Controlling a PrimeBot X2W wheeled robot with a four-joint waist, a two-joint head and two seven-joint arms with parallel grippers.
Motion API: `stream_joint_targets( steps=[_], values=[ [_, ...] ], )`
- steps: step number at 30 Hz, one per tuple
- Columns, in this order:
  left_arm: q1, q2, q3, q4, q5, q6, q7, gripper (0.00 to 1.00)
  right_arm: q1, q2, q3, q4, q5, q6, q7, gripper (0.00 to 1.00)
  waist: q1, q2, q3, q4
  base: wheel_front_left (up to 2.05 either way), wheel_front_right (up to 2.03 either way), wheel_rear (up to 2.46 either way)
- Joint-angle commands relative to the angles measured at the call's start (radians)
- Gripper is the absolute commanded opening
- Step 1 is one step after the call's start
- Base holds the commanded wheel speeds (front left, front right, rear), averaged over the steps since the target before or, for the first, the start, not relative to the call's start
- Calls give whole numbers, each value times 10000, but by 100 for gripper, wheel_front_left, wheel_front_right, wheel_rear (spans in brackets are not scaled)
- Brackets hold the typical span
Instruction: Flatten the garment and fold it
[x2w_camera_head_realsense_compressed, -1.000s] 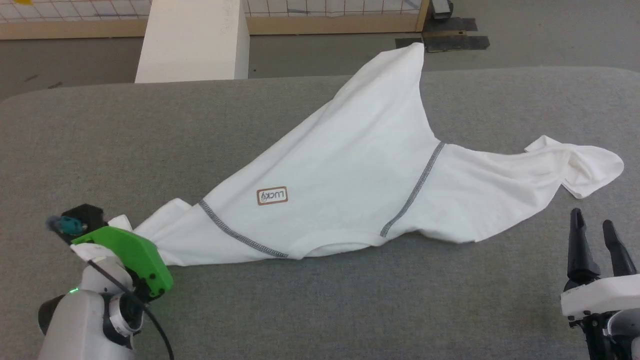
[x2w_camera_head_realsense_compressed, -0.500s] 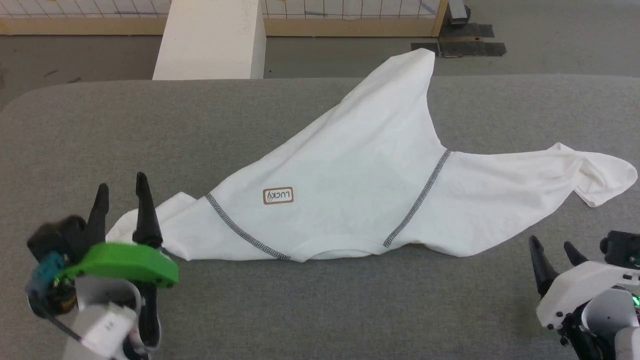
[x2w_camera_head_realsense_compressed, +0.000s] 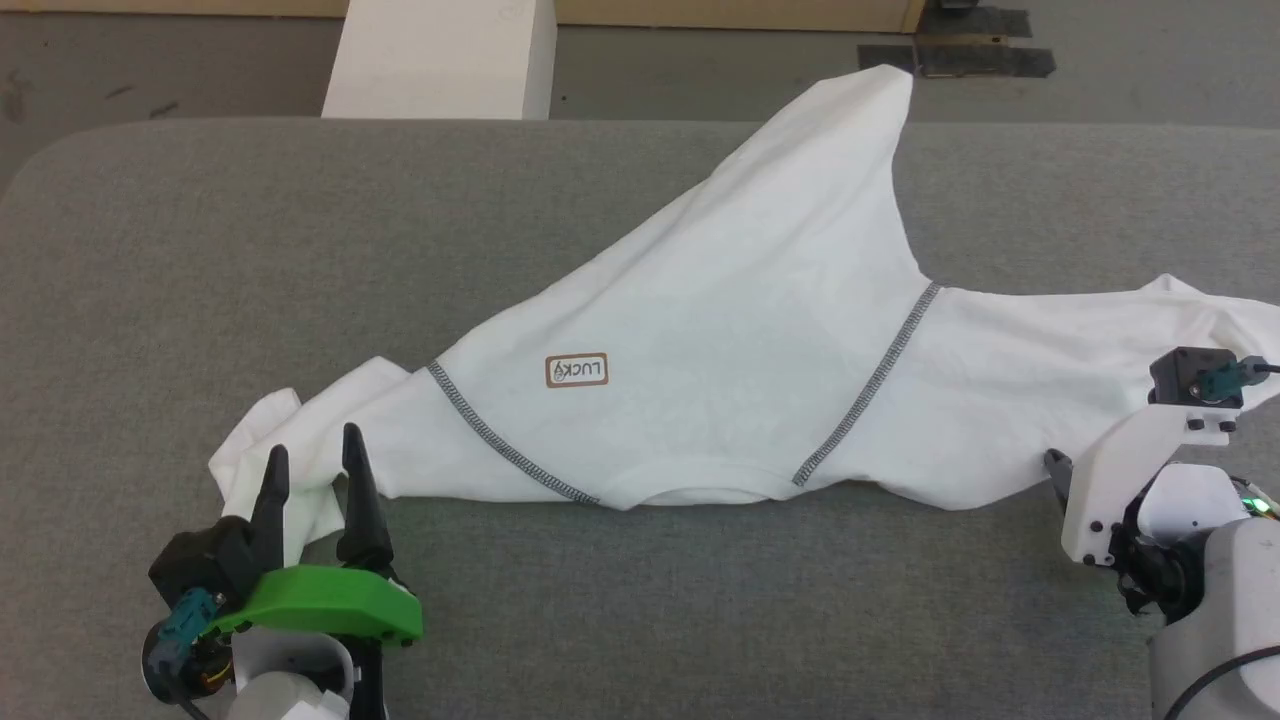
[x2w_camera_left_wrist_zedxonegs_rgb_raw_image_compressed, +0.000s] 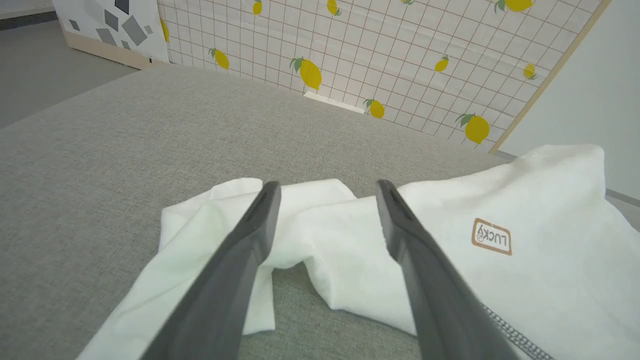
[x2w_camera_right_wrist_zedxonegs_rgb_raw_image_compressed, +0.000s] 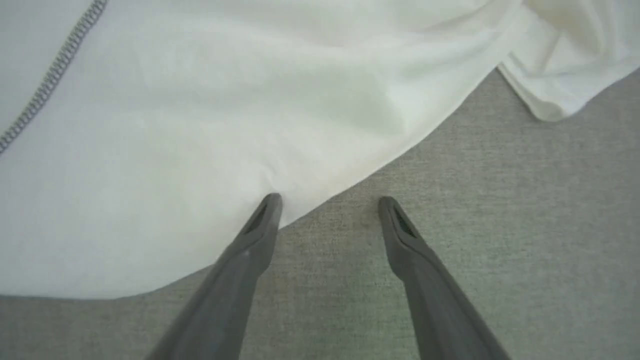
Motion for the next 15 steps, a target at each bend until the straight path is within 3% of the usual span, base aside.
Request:
stream_joint_targets(
  steps=[1,4,5,6,7,15],
  values=[
    [-169,-34,4,78,-51,-19,-89,100,-133,1,82,208,-84,-13,130,100,0,0,171,198,0,0,0],
    [-215,-18,29,195,-50,-13,-125,100,-167,1,178,548,-57,-13,306,100,0,0,202,271,0,0,0],
    [-219,-13,43,216,-59,-15,-134,100,-169,1,156,602,-71,-13,348,96,0,0,209,280,0,0,0],
    [-223,-6,56,239,-66,-17,-145,100,-199,1,87,609,-69,-13,301,28,0,0,214,286,0,0,0],
    [-221,-7,66,260,-80,-13,-150,100,-220,-20,32,604,-71,-13,244,0,0,0,212,290,0,0,0],
    [-291,26,-23,405,-160,-55,-91,100,-243,-902,-1342,343,-273,-13,379,0,0,0,138,335,0,0,0]
  ],
)
